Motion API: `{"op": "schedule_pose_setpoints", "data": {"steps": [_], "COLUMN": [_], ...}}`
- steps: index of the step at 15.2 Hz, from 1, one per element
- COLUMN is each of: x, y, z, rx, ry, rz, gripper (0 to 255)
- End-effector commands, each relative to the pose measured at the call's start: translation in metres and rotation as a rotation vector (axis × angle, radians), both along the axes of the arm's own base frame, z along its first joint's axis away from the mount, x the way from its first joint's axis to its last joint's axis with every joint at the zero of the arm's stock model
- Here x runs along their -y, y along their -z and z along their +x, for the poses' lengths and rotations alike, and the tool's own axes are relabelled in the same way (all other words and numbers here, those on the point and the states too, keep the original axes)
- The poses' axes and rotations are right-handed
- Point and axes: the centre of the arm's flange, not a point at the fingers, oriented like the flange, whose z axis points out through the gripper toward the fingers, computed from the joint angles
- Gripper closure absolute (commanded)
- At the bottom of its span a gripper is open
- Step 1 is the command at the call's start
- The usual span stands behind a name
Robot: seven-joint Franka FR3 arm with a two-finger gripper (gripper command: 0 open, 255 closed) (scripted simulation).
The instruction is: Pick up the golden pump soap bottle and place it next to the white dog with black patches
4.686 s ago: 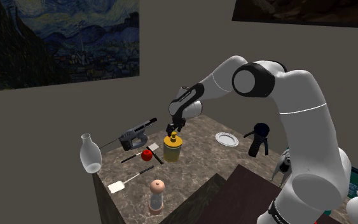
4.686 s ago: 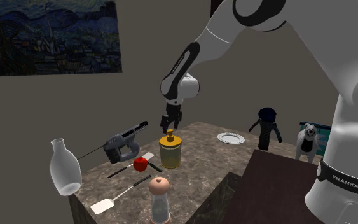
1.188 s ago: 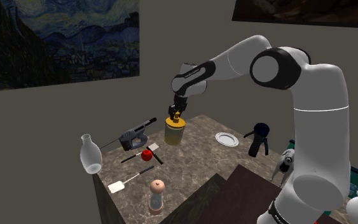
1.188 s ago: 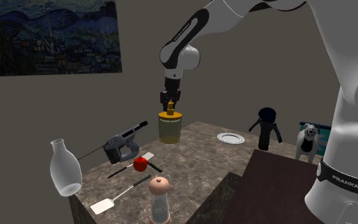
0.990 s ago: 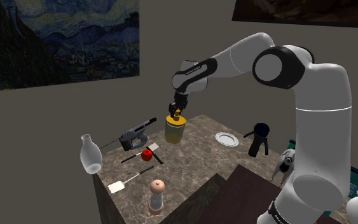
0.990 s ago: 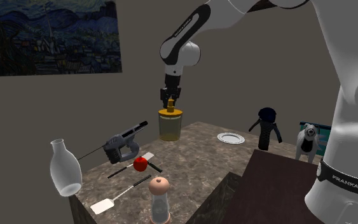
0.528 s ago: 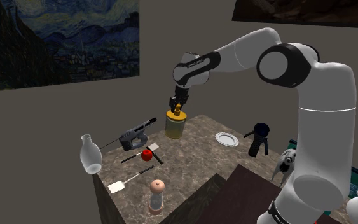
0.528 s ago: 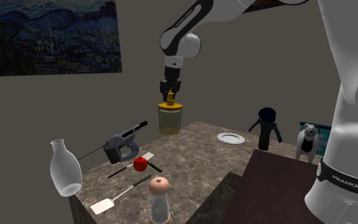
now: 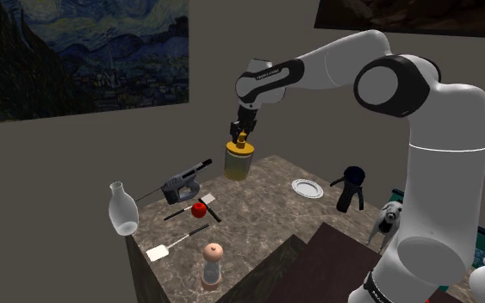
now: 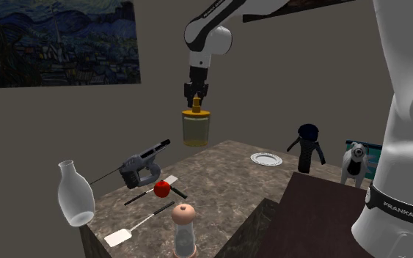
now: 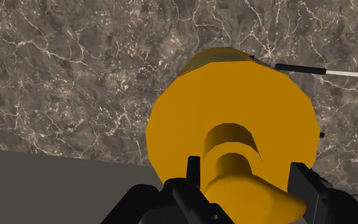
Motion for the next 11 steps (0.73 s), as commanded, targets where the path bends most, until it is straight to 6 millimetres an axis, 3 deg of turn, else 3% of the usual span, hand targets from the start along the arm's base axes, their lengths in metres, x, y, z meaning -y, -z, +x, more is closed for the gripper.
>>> {"op": "schedule_pose_setpoints", "data": {"steps": [1,11], "x": [0.0,0.0], "y": [-0.012,-0.065], "z": [-0.001,-0.001], "rx": [0.0,0.0], "ry": [0.0,0.0], "rz": [0.0,0.0], "gripper": [255,255]}}
